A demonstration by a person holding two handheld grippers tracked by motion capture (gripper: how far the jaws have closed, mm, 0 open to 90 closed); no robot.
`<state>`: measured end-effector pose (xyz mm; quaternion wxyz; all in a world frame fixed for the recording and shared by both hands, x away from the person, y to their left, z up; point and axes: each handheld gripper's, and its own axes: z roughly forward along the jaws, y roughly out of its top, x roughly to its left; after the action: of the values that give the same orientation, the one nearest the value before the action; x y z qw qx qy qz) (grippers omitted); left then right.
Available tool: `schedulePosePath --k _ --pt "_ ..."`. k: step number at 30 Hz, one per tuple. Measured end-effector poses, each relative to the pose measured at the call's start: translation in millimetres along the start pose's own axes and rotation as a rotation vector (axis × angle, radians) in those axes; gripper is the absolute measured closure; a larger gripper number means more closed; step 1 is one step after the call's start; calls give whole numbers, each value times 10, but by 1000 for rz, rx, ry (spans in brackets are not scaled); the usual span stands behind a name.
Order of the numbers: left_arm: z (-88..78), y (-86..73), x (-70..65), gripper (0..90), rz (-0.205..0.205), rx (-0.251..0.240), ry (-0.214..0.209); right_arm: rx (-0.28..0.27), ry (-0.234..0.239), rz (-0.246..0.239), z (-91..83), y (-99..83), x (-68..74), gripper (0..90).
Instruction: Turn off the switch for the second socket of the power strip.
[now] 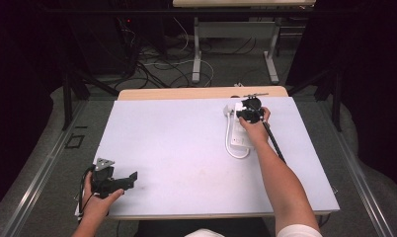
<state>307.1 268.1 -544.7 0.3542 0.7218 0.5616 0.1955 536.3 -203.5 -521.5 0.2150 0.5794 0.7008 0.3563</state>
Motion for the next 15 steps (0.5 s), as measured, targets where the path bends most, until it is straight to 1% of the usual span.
schedulePosePath --k 2,5,7,9,11,14,15 --pt "0 2 1 20 0 4 3 -1 2 -5 -10 2 8 669" --pt "3 4 -3 20 -4 -3 1 5 9 -2 -16 2 15 605" --pt "1 10 -3 20 -3 2 -1 17 13 -5 -17 -2 23 560" --pt "5 14 -7 20 -2 3 -2 13 3 -17 -13 -8 27 505" --pt "6 15 -9 20 3 7 -2 21 14 -5 -15 -10 40 463" --pt "15 10 -10 20 -1 3 -4 15 10 -22 -20 -15 68 375" --pt "16 9 -8 20 -2 4 -4 17 18 -22 -21 -16 81 342"
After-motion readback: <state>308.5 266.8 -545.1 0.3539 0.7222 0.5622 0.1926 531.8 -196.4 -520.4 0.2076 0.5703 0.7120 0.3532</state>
